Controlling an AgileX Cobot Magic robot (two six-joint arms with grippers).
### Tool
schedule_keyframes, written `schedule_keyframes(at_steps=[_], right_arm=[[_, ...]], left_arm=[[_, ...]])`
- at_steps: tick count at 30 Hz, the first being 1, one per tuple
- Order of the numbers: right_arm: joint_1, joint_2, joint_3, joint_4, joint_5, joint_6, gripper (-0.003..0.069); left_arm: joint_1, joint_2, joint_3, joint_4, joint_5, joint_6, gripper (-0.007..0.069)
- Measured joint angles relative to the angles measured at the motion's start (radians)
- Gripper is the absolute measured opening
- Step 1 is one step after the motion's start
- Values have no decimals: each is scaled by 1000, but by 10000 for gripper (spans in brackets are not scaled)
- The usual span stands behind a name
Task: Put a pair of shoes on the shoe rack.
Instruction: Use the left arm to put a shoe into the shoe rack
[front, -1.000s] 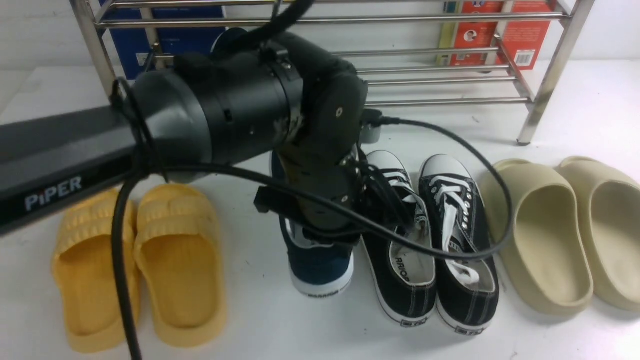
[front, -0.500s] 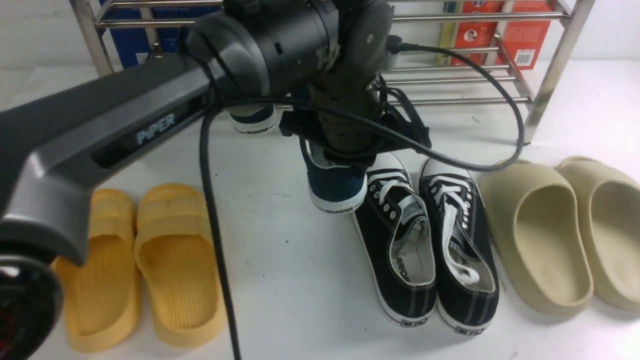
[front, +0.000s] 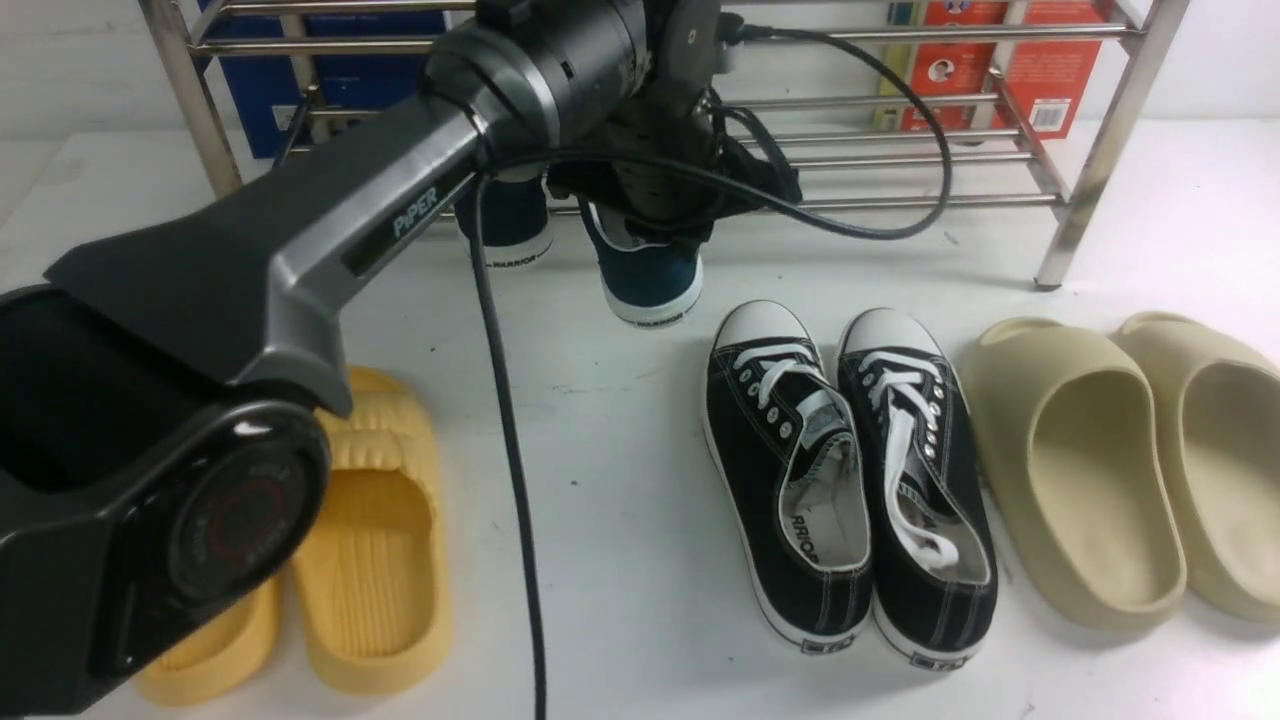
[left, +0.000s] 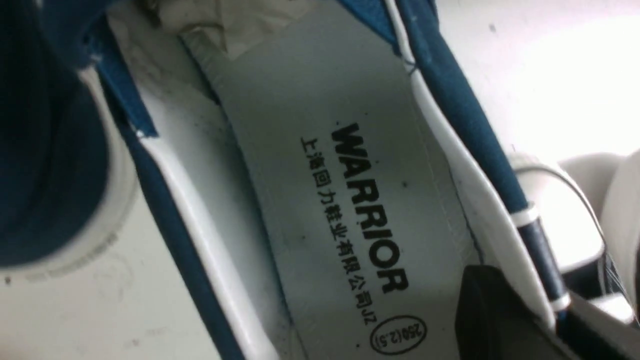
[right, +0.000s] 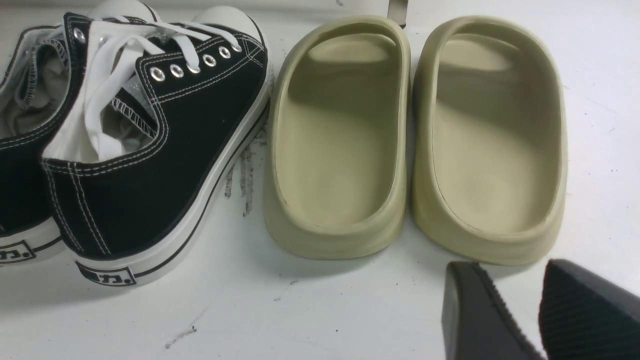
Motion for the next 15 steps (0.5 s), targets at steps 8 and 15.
schedule_keyframes(at_steps=[8, 15], right_arm=[[0, 0, 0, 0, 0, 0, 239], [0, 0, 0, 0, 0, 0, 239]], left_arm=[[76, 48, -51, -50, -40, 97, 1], [88, 56, -51, -58, -105, 149, 1]])
